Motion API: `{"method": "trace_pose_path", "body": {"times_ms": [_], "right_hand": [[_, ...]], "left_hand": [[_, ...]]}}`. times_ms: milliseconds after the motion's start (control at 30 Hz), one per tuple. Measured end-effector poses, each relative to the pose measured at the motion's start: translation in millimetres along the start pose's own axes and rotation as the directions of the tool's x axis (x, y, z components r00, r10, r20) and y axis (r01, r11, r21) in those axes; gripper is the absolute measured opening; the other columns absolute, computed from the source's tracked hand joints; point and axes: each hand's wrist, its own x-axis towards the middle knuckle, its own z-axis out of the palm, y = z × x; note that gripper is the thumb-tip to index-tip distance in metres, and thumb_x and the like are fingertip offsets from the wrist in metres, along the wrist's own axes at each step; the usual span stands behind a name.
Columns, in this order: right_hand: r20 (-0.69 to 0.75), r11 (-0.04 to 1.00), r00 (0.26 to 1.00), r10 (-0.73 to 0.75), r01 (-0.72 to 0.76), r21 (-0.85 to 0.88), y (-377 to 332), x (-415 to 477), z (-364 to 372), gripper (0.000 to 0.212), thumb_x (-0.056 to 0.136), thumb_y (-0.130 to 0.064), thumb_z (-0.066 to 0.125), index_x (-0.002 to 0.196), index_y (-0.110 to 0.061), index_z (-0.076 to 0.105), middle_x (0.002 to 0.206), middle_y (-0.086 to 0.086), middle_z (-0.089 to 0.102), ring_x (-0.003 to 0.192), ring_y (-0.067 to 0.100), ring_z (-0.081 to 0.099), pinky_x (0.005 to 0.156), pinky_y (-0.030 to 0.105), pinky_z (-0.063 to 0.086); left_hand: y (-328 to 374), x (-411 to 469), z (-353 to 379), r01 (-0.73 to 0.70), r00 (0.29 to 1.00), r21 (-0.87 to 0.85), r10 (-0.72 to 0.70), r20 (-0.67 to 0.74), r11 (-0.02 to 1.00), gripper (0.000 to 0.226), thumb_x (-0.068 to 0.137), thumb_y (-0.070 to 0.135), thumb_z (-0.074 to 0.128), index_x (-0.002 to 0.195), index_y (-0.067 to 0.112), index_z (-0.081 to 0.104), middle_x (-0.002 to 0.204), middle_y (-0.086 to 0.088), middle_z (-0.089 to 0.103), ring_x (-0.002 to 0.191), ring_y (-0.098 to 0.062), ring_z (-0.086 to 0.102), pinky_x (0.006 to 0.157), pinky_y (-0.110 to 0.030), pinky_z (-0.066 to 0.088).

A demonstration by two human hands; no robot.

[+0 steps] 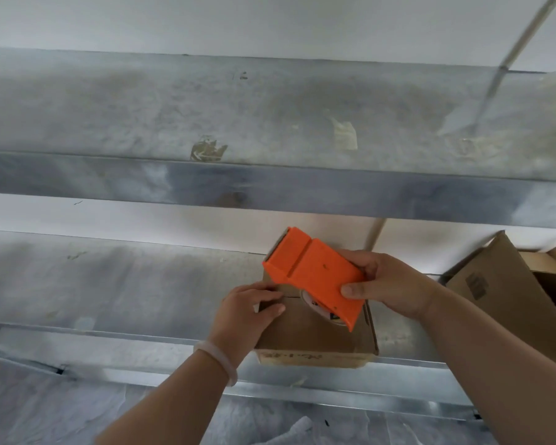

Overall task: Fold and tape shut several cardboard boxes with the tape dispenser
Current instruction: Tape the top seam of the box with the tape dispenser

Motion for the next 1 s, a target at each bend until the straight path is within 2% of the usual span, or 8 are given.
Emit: {"method": "trace_pose_path", "body": {"times_ms": [167,333,400,500,600,767,900,1000], "right_hand": [[0.019,0.992,0.996,0.083,-0.081,-0.101,3,-1,-9,0.077,0.075,-0.037,0.081,0.143,-0.021,0.048,0.127,0.014,0.065,0.118,0.036,0.060,0.105,0.058,0.042],[0.070,0.977,0.988,0.134,-0.121,-0.175,-2,4,-12,0.084,0.073,-0.048,0.080,0.145,-0.025,0.045,0.129,0.008,0.064,0.119,0.030,0.061,0.104,0.050,0.045],[0.071,0.973,0.986,0.150,-0.134,-0.189,-4,5,-11,0.089,0.069,-0.052,0.082,0.145,-0.024,0.044,0.128,0.007,0.065,0.118,0.028,0.061,0.101,0.042,0.048],[0.075,0.968,0.984,0.162,-0.144,-0.203,-6,6,-12,0.094,0.066,-0.055,0.083,0.145,-0.023,0.044,0.130,0.005,0.064,0.118,0.025,0.062,0.097,0.034,0.050],[0.094,0.971,0.981,0.169,-0.150,-0.185,-6,7,-14,0.093,0.066,-0.052,0.084,0.144,-0.021,0.045,0.129,0.006,0.065,0.117,0.026,0.063,0.096,0.033,0.051],[0.117,0.976,0.980,0.162,-0.141,-0.167,-8,8,-13,0.088,0.065,-0.049,0.086,0.140,-0.023,0.048,0.127,0.007,0.066,0.115,0.026,0.063,0.093,0.031,0.051],[0.123,0.975,0.980,0.159,-0.136,-0.176,-9,8,-14,0.086,0.067,-0.048,0.085,0.141,-0.023,0.048,0.127,0.006,0.066,0.115,0.025,0.064,0.092,0.029,0.051],[0.119,0.974,0.979,0.165,-0.142,-0.179,-9,9,-14,0.088,0.066,-0.048,0.085,0.141,-0.023,0.047,0.127,0.004,0.066,0.115,0.024,0.064,0.090,0.027,0.051]], "left_hand": [[-13,7,-9,-0.075,0.991,0.028,0.072,0.115,0.997,0.022,0.089,0.023,0.068,0.109,0.030,0.073,0.119,0.030,0.053,0.103,0.008,0.050,0.088,0.001,0.032],[-13,16,-21,-0.097,0.993,0.029,0.095,0.074,0.995,0.015,0.090,0.019,0.066,0.102,0.025,0.074,0.115,0.019,0.059,0.101,0.001,0.053,0.092,-0.012,0.043],[0,19,-29,0.035,0.999,-0.237,-0.036,0.002,0.971,0.015,0.097,0.018,0.057,0.103,0.025,0.068,0.112,0.008,0.065,0.099,-0.004,0.059,0.093,-0.024,0.050],[22,29,-41,0.280,0.958,-0.757,-0.224,0.179,0.590,0.023,0.101,0.028,0.047,0.111,0.018,0.064,0.115,-0.009,0.068,0.108,-0.024,0.065,0.093,-0.040,0.053],[34,37,-48,0.440,0.898,-0.816,-0.208,0.388,0.375,0.042,0.097,0.037,0.051,0.121,0.004,0.061,0.106,-0.015,0.068,0.093,-0.025,0.067,0.085,-0.040,0.056],[42,37,-51,0.450,0.893,-0.798,-0.189,0.409,0.400,0.029,0.098,0.016,0.055,0.116,-0.005,0.064,0.096,-0.020,0.069,0.081,-0.023,0.067,0.075,-0.035,0.059],[43,35,-55,0.455,0.890,-0.805,-0.177,0.419,0.381,0.023,0.097,0.016,0.056,0.102,-0.003,0.066,0.077,-0.011,0.068,0.068,-0.018,0.066,0.070,-0.034,0.059],[43,36,-61,0.461,0.886,-0.762,-0.179,0.429,0.456,0.019,0.095,0.013,0.058,0.100,-0.001,0.069,0.083,-0.013,0.070,0.073,-0.020,0.068,0.074,-0.036,0.060]]}}
